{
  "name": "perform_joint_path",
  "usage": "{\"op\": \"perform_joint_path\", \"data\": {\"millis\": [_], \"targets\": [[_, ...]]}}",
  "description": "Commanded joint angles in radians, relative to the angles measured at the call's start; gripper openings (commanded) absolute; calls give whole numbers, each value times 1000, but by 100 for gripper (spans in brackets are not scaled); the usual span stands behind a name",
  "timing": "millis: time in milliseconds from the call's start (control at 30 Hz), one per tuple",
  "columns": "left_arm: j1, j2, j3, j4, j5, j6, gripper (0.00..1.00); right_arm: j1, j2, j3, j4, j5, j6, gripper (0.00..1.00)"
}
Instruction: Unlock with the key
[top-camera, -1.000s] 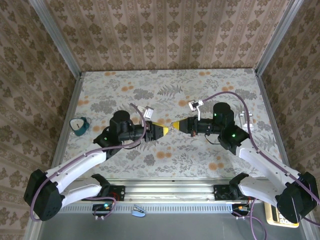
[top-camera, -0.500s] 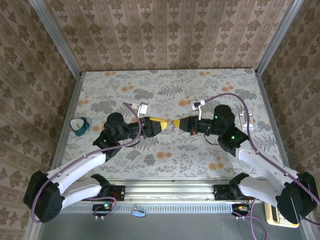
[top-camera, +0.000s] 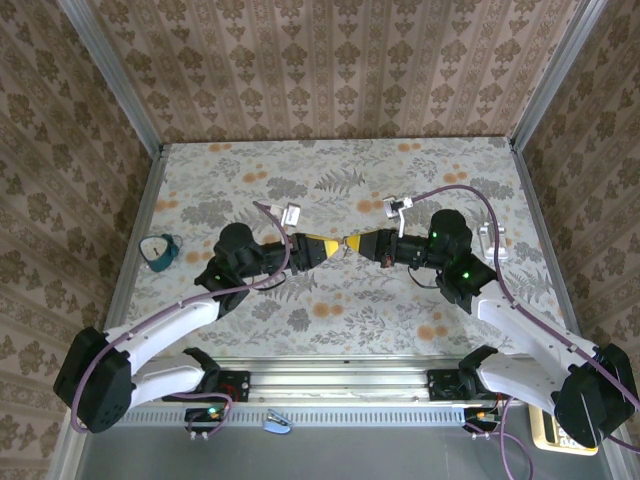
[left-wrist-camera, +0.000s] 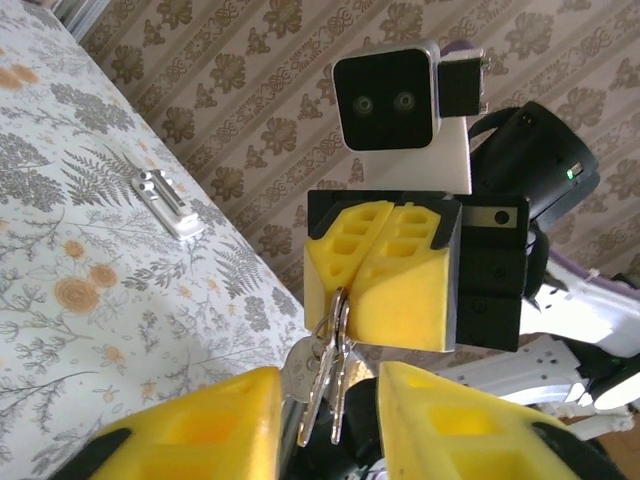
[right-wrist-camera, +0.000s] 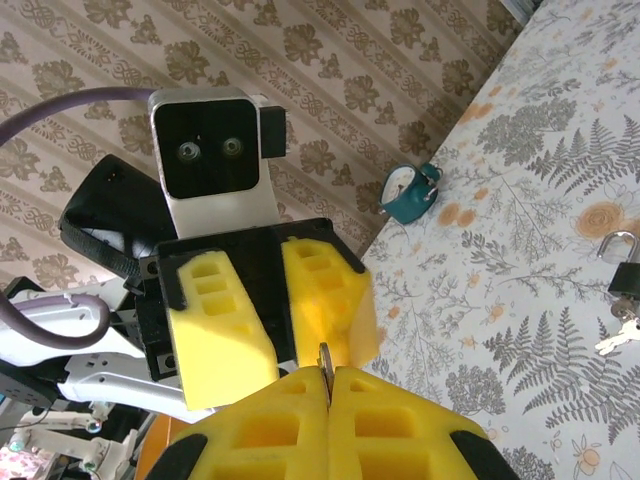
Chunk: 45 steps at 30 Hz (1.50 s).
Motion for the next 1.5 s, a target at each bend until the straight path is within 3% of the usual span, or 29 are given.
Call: {"op": "perform_joint_path", "data": {"millis": [0,167,233,333,400,500,667,833,967,1133,1267,1467], "targets": [[-8,-2,4,51,27,3,18,-6,-13,-6,40,7,12,0],[-8,-7,7,48,25,8,2,-8,-7,-4,37,8,9,0],[-5,-11,13,17,24,22,0,-11,-4,2,8,14,-4,0],[0,-29,40,-95,11,73,0,-20,-5,3,-51,30,-36,16],[5,-43,72,-240,-3,133,0,-26,-9,5,-114,50,-69,30],[6,-40,153,-522,-41,262,0,-34,-14,23,-254,119,-151,40],[2,15,265,-837,-115,390,0,-34,-6,49,-462,271,-281,42],[-18,110,375,-1101,-207,506,0,-34,41,61,-558,399,-301,44],[-31,188,446,-1213,-206,558,0,-34,104,84,-577,323,-318,46],[-38,237,495,-1271,-164,600,0,-34,110,25,-379,97,-252,48],[-39,224,491,-1219,-64,599,0,-34,107,-24,-207,-57,-180,48],[-15,145,422,-1026,64,518,0,-34,90,-68,-93,-130,-133,53]]}}
